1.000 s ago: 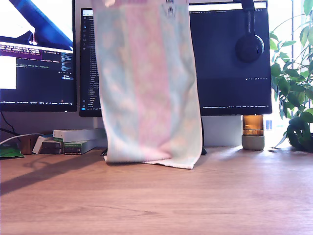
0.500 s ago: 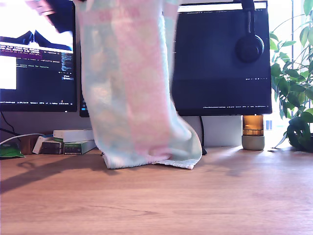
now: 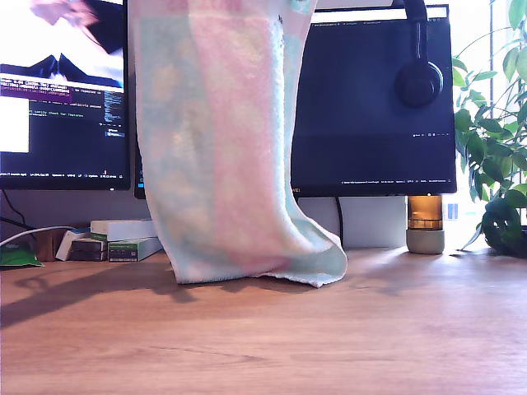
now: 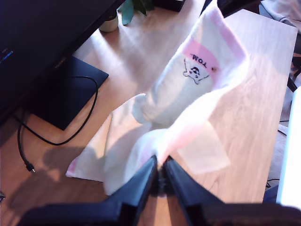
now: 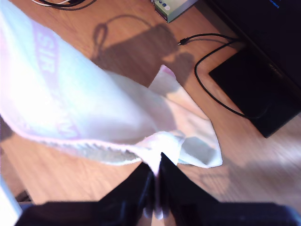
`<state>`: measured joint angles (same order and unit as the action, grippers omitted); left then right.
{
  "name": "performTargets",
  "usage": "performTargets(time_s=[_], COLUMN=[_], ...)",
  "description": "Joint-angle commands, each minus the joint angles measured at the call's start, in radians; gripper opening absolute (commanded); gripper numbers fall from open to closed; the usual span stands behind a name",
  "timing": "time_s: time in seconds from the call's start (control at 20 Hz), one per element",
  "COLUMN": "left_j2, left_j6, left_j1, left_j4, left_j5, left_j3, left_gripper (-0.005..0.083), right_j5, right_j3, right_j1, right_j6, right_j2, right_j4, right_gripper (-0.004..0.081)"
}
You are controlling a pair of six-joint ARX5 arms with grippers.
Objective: Fold the tea towel to a neat square and place it to the right
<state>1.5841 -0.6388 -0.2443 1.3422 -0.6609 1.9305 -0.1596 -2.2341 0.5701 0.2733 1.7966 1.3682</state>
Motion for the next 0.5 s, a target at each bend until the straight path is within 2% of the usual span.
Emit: performTargets(time_s=[0.0,0.15,0.3,0.45], left_j2=[-0.050,-0.170,-0.299,-0.400], left_j6=[-0.006,0.018,0.063,0.085], left_j1=[0.003,0.010,0.020,0.019], left_j4=[-0.038,-0.156,-0.243,-0.262], left_j5=[-0.003,0.058,0.067,0.059], left_j3=[-0.095,-0.270,-0.433,-0.591], left_gripper=[-0.0023,-0.0023,-0.0023,-0.0023], right_j5=[0.021,0.040,0.035,0.028], right_j3=[0.045,0.181,0.390,0.616], right_j1=[0.015,0.016,0.021,0.056], right_j6=[-0.006,-0.009,-0.027,-0.066], right_j2=[-0.054,-0.139,-0.255,-0.396], right_j4=[-0.001,-0.009,-0.080,-0.148], right_gripper=[-0.0011,-0.0012,-0.0012,-0.0011])
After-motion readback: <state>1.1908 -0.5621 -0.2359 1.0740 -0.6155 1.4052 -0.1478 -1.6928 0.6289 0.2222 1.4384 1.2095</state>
